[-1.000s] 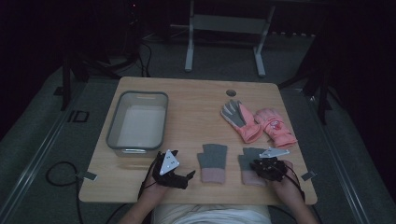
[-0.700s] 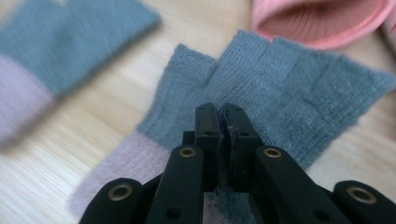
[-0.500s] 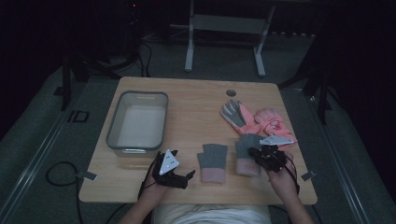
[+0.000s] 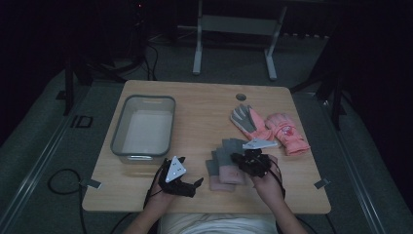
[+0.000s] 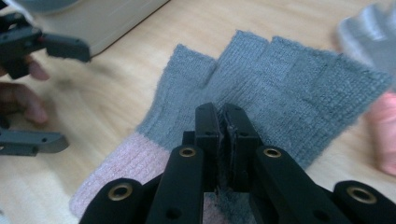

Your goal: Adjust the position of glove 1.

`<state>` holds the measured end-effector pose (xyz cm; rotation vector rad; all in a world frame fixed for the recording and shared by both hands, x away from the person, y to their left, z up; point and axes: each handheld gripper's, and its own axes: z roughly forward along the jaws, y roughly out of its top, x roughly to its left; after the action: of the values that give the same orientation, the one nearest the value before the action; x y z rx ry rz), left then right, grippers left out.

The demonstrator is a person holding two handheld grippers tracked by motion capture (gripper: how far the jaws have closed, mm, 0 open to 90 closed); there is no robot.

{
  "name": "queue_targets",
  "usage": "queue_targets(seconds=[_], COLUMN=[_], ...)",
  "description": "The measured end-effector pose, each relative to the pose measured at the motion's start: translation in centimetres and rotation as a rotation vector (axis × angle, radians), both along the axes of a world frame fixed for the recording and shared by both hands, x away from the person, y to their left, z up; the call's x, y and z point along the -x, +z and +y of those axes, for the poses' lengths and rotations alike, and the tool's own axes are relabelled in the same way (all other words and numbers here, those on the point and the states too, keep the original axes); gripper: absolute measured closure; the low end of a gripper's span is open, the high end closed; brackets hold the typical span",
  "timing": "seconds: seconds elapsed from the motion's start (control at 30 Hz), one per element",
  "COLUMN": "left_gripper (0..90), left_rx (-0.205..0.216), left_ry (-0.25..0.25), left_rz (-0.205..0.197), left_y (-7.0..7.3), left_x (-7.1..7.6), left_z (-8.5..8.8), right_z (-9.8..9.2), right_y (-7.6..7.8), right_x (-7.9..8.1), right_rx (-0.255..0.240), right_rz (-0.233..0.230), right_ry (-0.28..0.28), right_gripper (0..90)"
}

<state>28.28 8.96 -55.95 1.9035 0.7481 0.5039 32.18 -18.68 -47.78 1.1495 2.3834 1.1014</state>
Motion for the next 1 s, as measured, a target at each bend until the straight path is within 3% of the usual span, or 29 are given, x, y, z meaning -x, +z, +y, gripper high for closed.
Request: queue_targets(seconds=[0.27,0.43,0.57,1.0], left_gripper=[0.7,0.7,0.7,0.7], left_rx=[-0.007,-0.001,-0.001,0.006], left_ry=[-0.004,-0.005,-0.005,-0.008], left_rz=[0.0,-0.001,0.0,0.001], left_y=[0.0,0.0,0.0,0.0], left_x=[0.0,0.1,0.0,0.0], left_z=[0.0,0.1,0.1,0.1], right_z=[1.9,2.3,2.6,2.7], right_y=[-2.0,-3.4,-4.2,-5.5], right_x=[-0.5,-0.8,-1.1,-1.3], right_rx=[-0.008,0.038,0.036,0.027], right_rz=[0.059,0.078,0.108,0.125], right_ry=[0.016,0.027,0.037,0.024], right_gripper=[85.5,85.4,85.1,83.6])
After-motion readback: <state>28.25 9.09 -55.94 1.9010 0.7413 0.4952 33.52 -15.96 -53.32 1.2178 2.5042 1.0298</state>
